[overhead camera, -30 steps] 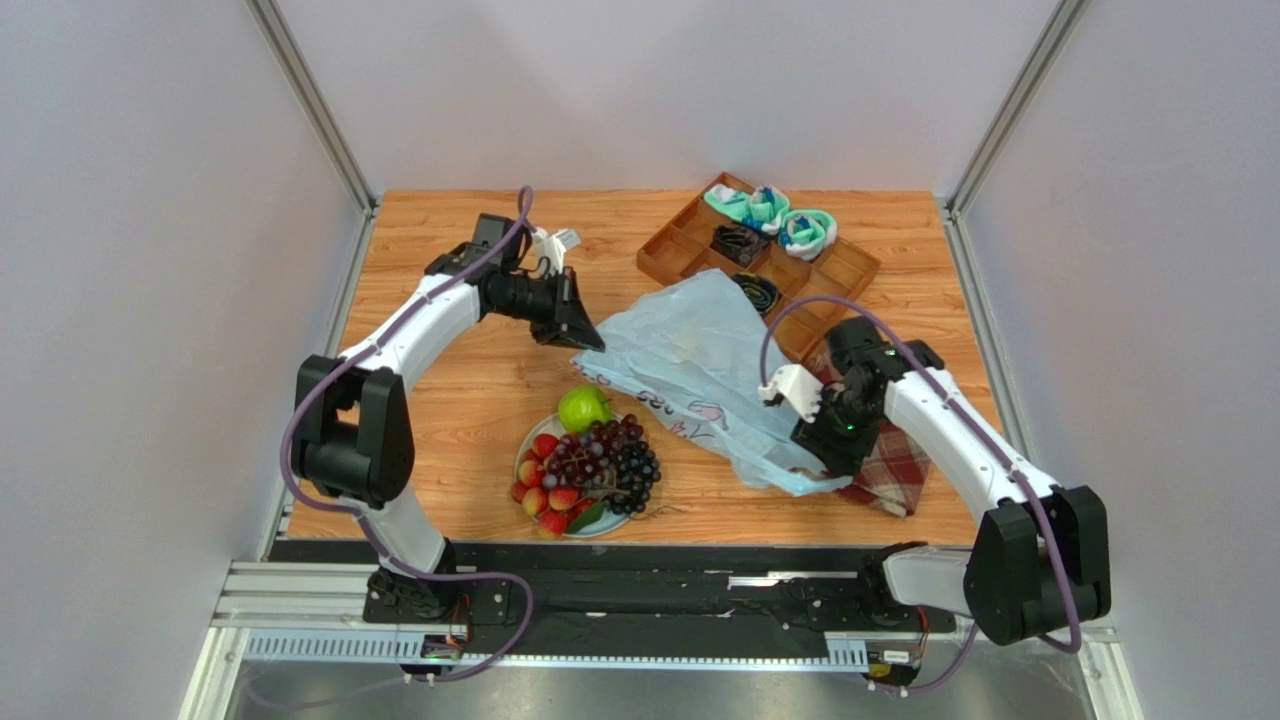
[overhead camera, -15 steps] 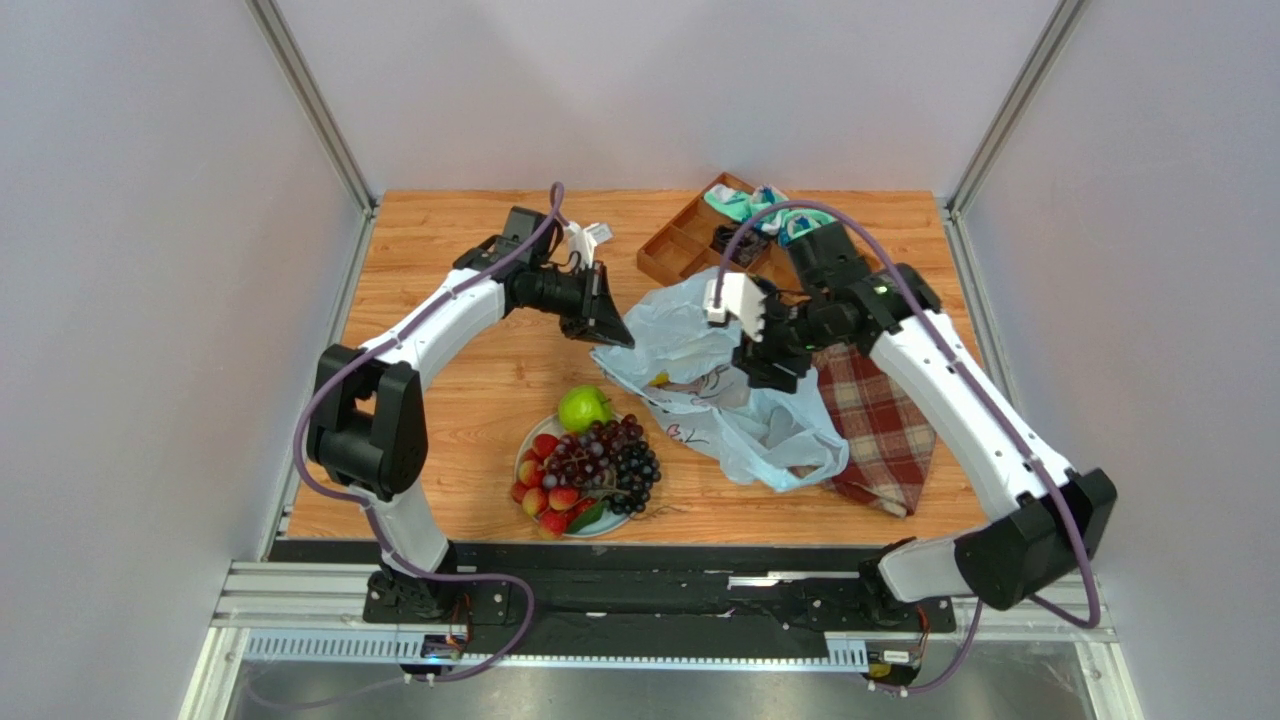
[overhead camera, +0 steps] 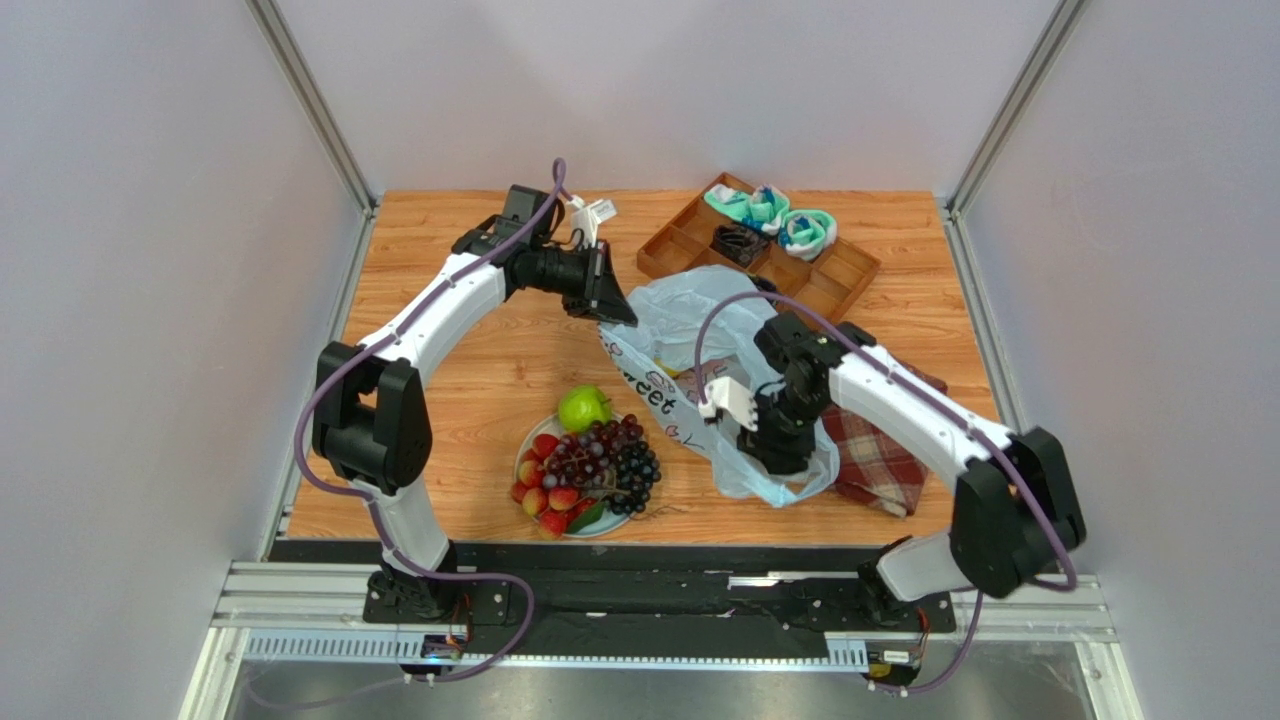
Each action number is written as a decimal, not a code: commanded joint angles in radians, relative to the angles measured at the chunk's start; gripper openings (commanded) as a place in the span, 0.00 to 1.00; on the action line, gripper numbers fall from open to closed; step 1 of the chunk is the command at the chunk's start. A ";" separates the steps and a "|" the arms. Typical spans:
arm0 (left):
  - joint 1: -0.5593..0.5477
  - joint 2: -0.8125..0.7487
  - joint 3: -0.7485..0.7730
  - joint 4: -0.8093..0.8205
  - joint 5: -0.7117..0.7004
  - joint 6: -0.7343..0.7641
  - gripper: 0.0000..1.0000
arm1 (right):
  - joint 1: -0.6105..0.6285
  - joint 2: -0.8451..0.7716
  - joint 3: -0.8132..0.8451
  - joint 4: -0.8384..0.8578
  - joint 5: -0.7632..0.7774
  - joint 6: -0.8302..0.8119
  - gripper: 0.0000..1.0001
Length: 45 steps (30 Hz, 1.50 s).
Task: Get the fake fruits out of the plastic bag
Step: Adjust the plastic bag at the center of the board.
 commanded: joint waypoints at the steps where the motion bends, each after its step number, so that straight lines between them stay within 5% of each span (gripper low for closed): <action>1: -0.002 -0.040 -0.042 0.051 0.054 -0.033 0.00 | 0.086 -0.253 -0.002 -0.238 -0.078 -0.002 0.38; 6: -0.053 -0.176 -0.119 0.075 0.094 -0.051 0.00 | 0.307 -0.386 0.111 -0.545 -0.274 0.045 0.32; 11: -0.154 -0.305 -0.189 0.051 0.172 0.004 0.00 | 0.644 -0.662 0.182 -0.561 -0.211 0.343 0.40; 15: -0.159 -0.316 -0.174 0.051 0.190 0.037 0.00 | 0.638 -0.661 0.173 -0.481 0.109 0.245 0.49; 18: -0.157 -0.256 -0.122 0.008 0.117 0.066 0.00 | 0.603 -0.637 0.104 -0.336 0.161 0.138 0.50; 22: -0.154 -0.192 -0.073 -0.104 -0.015 0.185 0.00 | 0.411 -0.534 0.130 -0.280 0.067 0.037 0.47; 26: -0.153 -0.228 -0.106 -0.086 0.037 0.189 0.00 | 0.186 -0.462 0.296 -0.252 -0.052 -0.057 0.47; 31: -0.153 -0.230 -0.160 -0.100 0.028 0.222 0.00 | 0.039 -0.347 0.424 -0.145 -0.201 0.067 0.47; 39: -0.151 -0.284 -0.235 -0.175 -0.057 0.340 0.00 | 0.032 -0.183 0.181 0.273 -0.194 0.361 0.42; 45: -0.142 -0.324 -0.281 -0.195 -0.075 0.389 0.00 | 0.204 -0.116 -0.031 0.308 -0.102 0.461 0.40</action>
